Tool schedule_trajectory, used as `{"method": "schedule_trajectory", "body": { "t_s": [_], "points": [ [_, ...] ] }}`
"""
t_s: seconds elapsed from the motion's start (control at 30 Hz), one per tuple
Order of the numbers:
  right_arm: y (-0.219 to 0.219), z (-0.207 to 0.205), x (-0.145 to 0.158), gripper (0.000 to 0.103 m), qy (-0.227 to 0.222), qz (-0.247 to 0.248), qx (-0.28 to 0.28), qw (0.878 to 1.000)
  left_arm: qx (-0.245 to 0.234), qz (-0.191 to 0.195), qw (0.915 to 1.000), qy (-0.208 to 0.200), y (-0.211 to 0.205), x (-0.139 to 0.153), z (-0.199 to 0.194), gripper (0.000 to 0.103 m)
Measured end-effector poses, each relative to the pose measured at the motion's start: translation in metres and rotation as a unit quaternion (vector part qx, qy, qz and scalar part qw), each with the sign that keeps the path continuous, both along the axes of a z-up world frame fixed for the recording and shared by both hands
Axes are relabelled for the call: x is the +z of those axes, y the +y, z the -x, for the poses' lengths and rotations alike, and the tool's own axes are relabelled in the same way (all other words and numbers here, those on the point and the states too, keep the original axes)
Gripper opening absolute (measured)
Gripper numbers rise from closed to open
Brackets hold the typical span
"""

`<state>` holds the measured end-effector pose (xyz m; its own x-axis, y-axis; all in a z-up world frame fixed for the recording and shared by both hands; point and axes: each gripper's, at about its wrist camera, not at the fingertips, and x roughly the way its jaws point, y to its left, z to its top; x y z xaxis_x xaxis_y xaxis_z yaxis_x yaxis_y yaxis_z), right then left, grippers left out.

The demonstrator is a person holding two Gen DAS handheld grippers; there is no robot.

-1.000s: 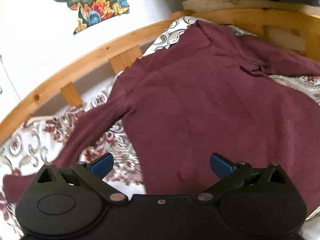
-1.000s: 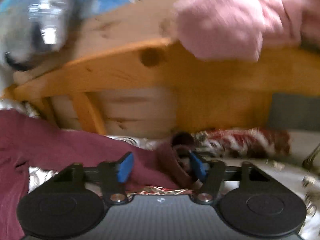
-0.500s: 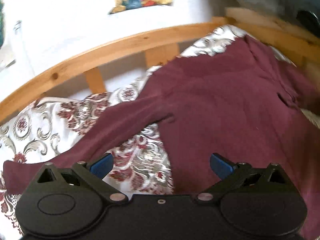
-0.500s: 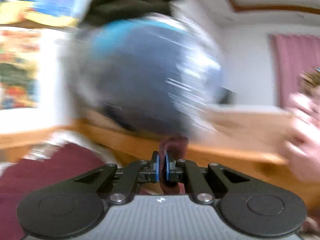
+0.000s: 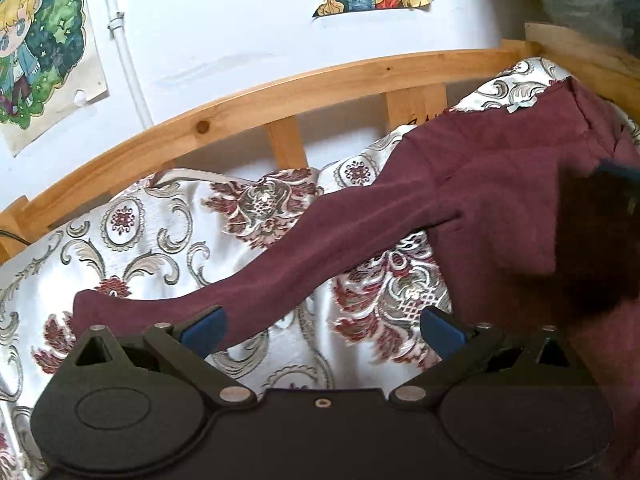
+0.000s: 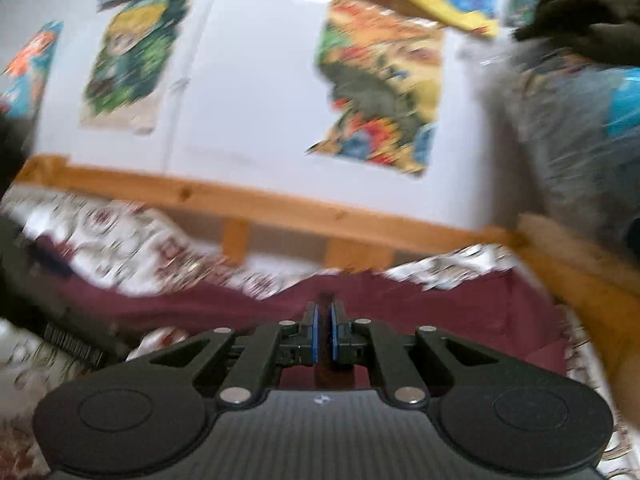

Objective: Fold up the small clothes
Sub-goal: 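Lay the held sleeve across the shirt body and open the right gripper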

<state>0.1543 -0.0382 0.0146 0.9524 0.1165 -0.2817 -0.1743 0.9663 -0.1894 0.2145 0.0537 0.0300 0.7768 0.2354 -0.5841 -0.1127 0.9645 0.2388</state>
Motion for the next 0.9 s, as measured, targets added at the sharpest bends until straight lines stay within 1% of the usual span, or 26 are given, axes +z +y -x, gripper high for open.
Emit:
{"method": "schedule_trajectory", "body": {
  "t_s": [0.07, 0.17, 0.2, 0.23, 0.3, 0.37, 0.43, 0.47, 0.5, 0.53, 0.57, 0.63, 0.7, 0.77, 0.8, 0.9],
  "points": [
    [0.005, -0.006, -0.007, 0.008, 0.024, 0.002, 0.015, 1.000, 0.002, -0.006, 1.0000, -0.006, 0.002, 0.002, 0.003, 0.102],
    [0.000, -0.005, -0.017, 0.010, 0.061, -0.006, 0.035, 0.998, 0.004, -0.002, 0.9999, -0.012, 0.001, 0.004, 0.004, 0.102],
    [-0.001, -0.005, -0.020, 0.021, 0.077, -0.013, 0.041, 0.996, 0.005, 0.001, 0.9999, -0.013, 0.001, 0.004, 0.004, 0.102],
    [-0.003, -0.002, -0.023, 0.038, 0.087, -0.021, 0.045, 0.995, 0.006, 0.004, 0.9999, -0.013, 0.000, 0.004, 0.003, 0.102],
    [-0.007, 0.002, -0.025, 0.056, 0.099, -0.034, 0.047, 0.993, 0.003, 0.012, 0.9998, -0.014, -0.004, 0.003, 0.001, 0.102],
    [-0.015, 0.011, -0.024, 0.063, 0.114, -0.035, 0.042, 0.992, -0.002, 0.023, 0.9996, -0.019, -0.010, 0.001, 0.000, 0.102],
    [-0.027, 0.020, -0.021, 0.078, 0.129, -0.034, 0.029, 0.991, -0.010, 0.041, 0.9988, -0.024, -0.018, -0.004, -0.003, 0.102],
    [-0.035, 0.025, -0.019, 0.082, 0.140, -0.034, 0.017, 0.989, -0.014, 0.049, 0.9984, -0.025, -0.024, -0.007, -0.005, 0.102],
    [-0.041, 0.029, -0.018, 0.091, 0.151, -0.036, 0.005, 0.988, -0.018, 0.057, 0.9979, -0.024, -0.030, -0.011, -0.007, 0.102],
    [-0.048, 0.033, -0.017, 0.098, 0.162, -0.038, -0.003, 0.986, -0.019, 0.061, 0.9977, -0.021, -0.036, -0.015, -0.008, 0.102],
    [-0.055, 0.037, -0.018, 0.100, 0.171, -0.036, -0.011, 0.985, -0.020, 0.067, 0.9975, -0.014, -0.044, -0.021, -0.010, 0.102],
    [-0.063, 0.042, -0.024, 0.102, 0.173, -0.019, -0.037, 0.984, -0.030, 0.071, 0.9970, 0.004, -0.060, -0.033, -0.013, 0.102],
    [-0.072, 0.045, -0.034, 0.103, 0.166, -0.007, -0.070, 0.984, -0.041, 0.056, 0.9974, 0.021, -0.073, -0.044, -0.015, 0.102],
    [-0.081, 0.044, -0.043, 0.103, 0.170, -0.010, -0.096, 0.981, -0.053, 0.031, 0.9972, 0.042, -0.084, -0.056, -0.017, 0.102],
    [-0.087, 0.043, -0.047, 0.103, 0.174, -0.017, -0.104, 0.979, -0.057, 0.026, 0.9966, 0.053, -0.086, -0.061, -0.017, 0.102],
    [-0.100, 0.038, -0.055, 0.103, 0.175, -0.024, -0.119, 0.977, -0.061, 0.033, 0.9935, 0.090, -0.082, -0.074, -0.021, 0.102]
  ]
}}
